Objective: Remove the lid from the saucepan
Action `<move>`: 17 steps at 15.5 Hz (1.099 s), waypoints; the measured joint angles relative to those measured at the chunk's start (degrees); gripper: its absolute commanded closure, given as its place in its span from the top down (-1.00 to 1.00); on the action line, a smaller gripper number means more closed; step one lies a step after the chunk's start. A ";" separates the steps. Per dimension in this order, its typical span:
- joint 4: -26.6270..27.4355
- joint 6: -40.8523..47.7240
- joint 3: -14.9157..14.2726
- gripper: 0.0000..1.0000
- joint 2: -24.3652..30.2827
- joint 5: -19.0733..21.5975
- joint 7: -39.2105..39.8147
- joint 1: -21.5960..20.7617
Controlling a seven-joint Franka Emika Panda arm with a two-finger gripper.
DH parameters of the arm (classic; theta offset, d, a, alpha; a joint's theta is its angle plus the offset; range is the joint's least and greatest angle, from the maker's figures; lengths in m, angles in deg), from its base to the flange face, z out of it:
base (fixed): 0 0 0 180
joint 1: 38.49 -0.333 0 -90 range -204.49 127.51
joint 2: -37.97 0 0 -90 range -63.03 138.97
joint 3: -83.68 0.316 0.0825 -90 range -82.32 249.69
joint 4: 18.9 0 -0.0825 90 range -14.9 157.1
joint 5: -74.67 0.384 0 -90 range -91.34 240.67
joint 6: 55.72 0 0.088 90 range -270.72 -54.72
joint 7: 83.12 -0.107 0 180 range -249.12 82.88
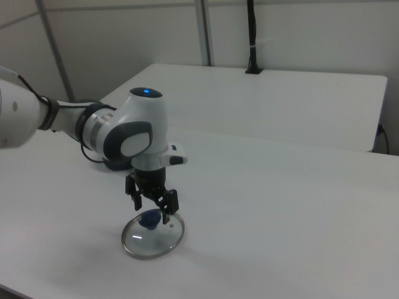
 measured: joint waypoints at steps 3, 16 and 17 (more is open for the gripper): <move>-5.53 5.72 0.00 1.00 0.25 0.00 -3.92 -0.04; -31.78 29.44 -3.94 1.00 4.89 -1.97 -26.61 -10.40; -31.78 29.45 -6.17 1.00 5.26 -1.97 -26.72 -12.58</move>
